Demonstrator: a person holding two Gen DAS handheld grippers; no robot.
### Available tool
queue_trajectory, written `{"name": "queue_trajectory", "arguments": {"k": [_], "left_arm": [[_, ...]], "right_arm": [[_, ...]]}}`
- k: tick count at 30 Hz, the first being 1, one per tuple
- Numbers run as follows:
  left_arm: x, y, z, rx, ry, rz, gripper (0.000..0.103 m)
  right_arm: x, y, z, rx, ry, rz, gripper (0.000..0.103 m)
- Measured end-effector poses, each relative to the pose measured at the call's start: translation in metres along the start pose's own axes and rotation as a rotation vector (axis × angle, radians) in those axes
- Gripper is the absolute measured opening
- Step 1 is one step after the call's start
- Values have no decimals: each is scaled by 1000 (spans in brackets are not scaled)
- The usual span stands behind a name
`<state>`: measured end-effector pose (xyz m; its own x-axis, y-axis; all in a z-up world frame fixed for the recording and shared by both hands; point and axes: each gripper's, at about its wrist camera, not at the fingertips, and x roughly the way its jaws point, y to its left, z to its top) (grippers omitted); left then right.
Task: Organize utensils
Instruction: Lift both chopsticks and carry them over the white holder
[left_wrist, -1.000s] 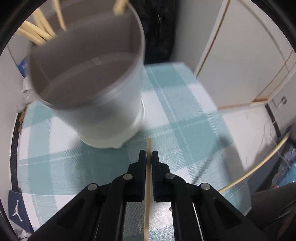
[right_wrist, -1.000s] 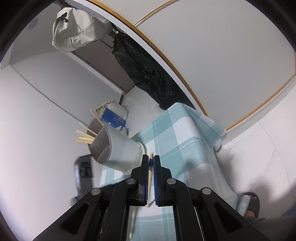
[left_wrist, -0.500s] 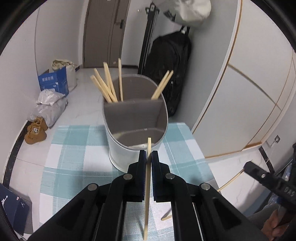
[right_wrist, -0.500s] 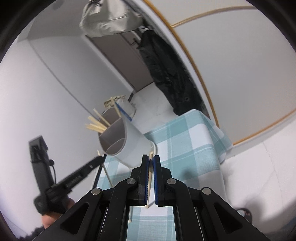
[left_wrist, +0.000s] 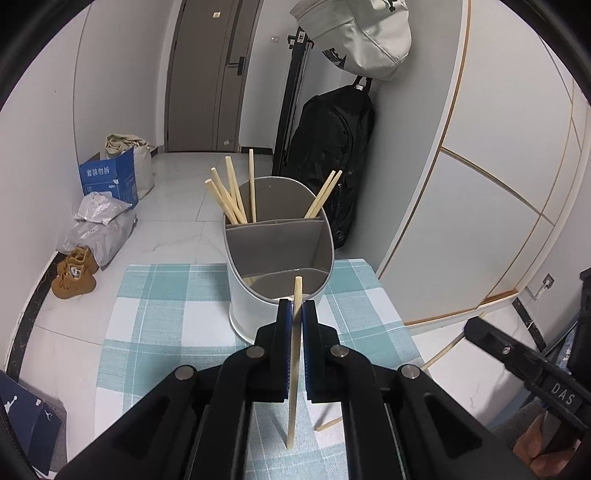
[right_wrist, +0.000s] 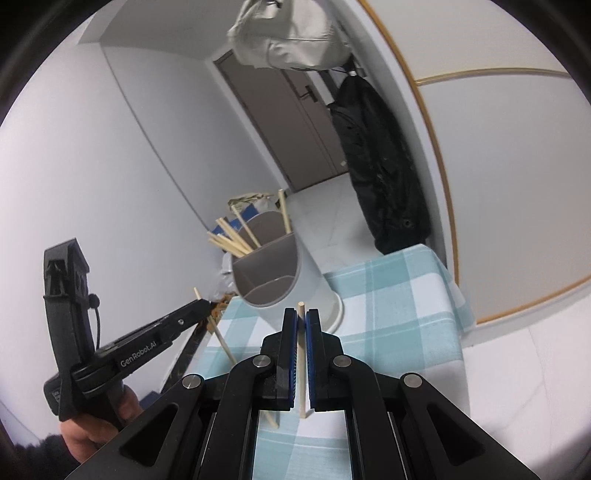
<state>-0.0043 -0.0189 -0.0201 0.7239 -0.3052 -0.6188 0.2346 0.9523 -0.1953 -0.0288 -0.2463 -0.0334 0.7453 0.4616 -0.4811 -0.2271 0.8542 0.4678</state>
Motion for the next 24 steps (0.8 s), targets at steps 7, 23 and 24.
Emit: {"name": "queue_trajectory", "arguments": {"k": [7, 23, 24], "left_arm": [[-7, 3, -4, 3, -20, 1, 2], [-27, 9, 34, -37, -29, -81, 2], [-30, 9, 40, -36, -37, -84, 2]], "right_arm": [[6, 18, -2, -45, 16, -25, 4], [-1, 27, 28, -18, -13, -49, 4], [-3, 28, 34, -21, -18, -51, 4]]}}
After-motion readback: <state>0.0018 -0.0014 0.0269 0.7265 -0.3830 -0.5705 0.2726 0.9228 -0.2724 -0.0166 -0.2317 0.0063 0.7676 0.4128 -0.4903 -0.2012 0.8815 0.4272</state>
